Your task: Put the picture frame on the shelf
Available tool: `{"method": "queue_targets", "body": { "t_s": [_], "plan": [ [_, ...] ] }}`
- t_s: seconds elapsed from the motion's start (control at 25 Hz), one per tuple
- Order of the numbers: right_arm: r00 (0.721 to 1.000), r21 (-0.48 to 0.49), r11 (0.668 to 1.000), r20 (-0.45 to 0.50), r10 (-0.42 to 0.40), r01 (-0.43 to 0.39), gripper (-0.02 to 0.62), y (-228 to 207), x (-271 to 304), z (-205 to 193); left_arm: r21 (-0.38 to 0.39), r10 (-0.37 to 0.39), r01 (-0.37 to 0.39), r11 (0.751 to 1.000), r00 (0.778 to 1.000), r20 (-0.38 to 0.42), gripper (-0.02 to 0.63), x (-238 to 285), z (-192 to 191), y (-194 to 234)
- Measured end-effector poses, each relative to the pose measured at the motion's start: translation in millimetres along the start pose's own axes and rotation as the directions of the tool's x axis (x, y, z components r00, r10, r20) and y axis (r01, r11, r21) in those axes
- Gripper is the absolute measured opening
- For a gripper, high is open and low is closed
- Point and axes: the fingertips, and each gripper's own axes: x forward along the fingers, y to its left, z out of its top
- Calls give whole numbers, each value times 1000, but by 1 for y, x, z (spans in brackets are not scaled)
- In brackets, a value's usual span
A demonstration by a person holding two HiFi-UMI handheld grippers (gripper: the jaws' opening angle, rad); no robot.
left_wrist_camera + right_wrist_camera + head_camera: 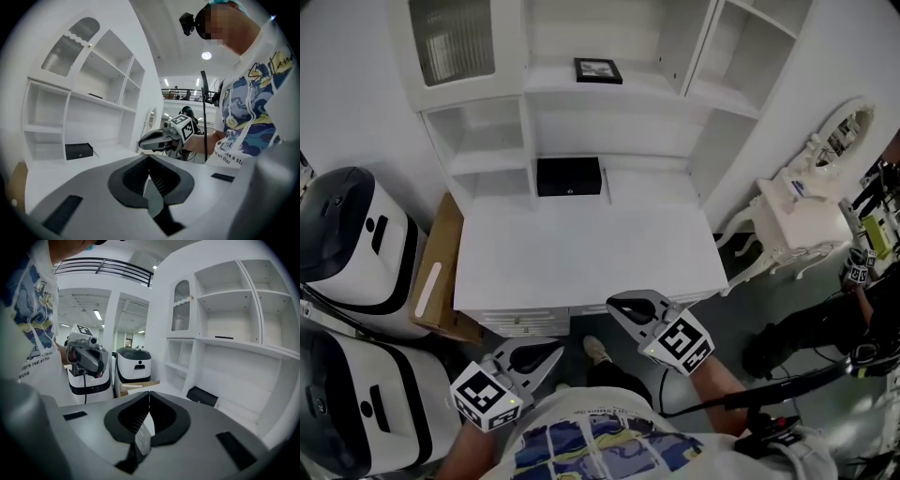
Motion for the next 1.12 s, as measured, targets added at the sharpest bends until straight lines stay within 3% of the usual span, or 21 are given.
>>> {"method": "queue_targets", "body": {
  "t_s": [0.44, 1.12],
  "plan": [
    [1000, 0, 1000, 11, 23, -23, 25, 41, -1, -4, 3, 10, -10, 1000, 1000, -6, 14, -14, -10, -7],
    [998, -28, 998, 10, 57, -56, 25, 70, 11, -1, 12, 35, -35, 999, 999, -18, 14, -30, -18, -5]
  ]
}}
